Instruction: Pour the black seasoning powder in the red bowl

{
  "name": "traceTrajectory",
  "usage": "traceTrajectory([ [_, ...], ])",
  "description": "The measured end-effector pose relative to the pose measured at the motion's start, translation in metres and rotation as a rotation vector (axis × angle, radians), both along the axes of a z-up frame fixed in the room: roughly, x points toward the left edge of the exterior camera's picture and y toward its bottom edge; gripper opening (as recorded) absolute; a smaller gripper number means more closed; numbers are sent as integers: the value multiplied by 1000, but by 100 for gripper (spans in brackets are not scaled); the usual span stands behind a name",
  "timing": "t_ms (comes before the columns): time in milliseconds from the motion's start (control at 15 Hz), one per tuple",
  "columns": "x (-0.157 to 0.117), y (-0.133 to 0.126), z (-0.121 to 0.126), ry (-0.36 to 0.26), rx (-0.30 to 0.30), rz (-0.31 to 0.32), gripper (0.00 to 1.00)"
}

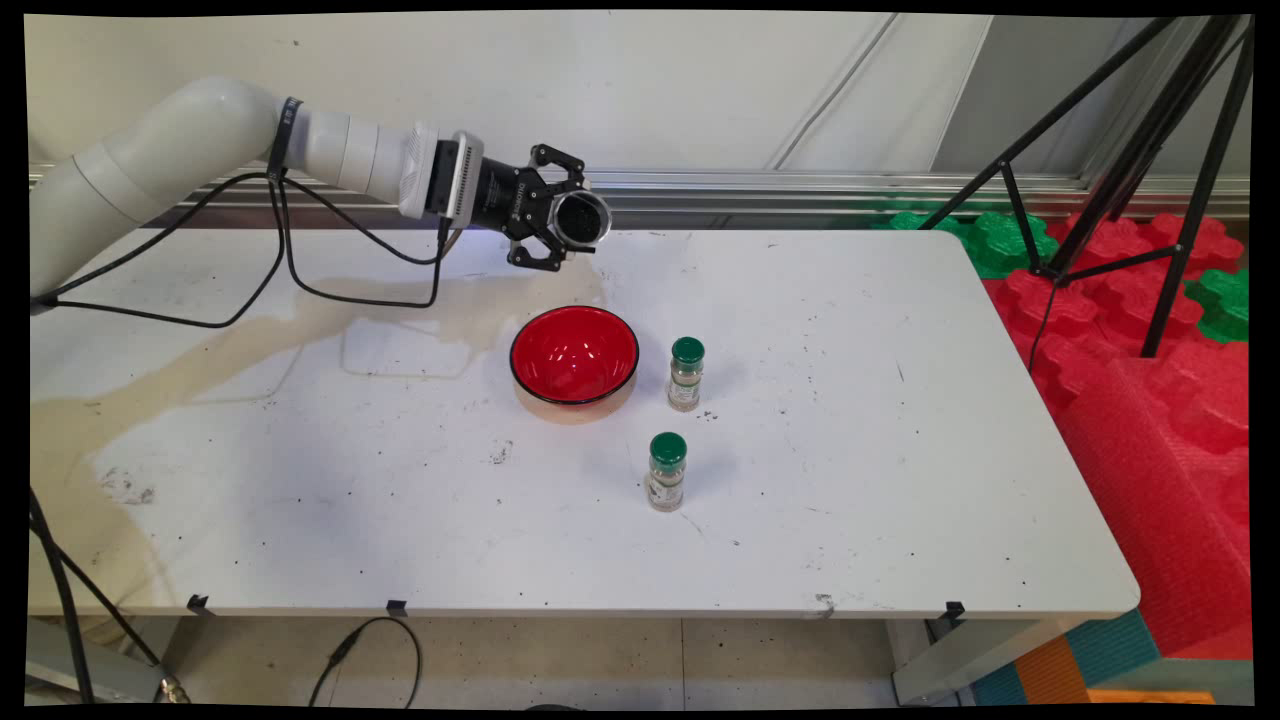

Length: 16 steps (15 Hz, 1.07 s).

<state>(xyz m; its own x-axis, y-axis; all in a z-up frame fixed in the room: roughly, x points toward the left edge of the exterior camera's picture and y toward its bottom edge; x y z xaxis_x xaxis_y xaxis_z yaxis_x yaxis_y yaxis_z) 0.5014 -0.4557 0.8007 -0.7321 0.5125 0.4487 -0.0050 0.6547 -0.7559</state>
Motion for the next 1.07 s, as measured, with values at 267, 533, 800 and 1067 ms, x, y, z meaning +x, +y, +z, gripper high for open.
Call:
traceTrajectory([
  [267,-1,5,-4,-41,-45,-24,0],
  [533,-3,10,-6,-87,-94,-47,0],
  [800,-6,14,-8,-132,-142,-71,0],
  [1067,-8,19,-11,-177,-190,-103,0],
])
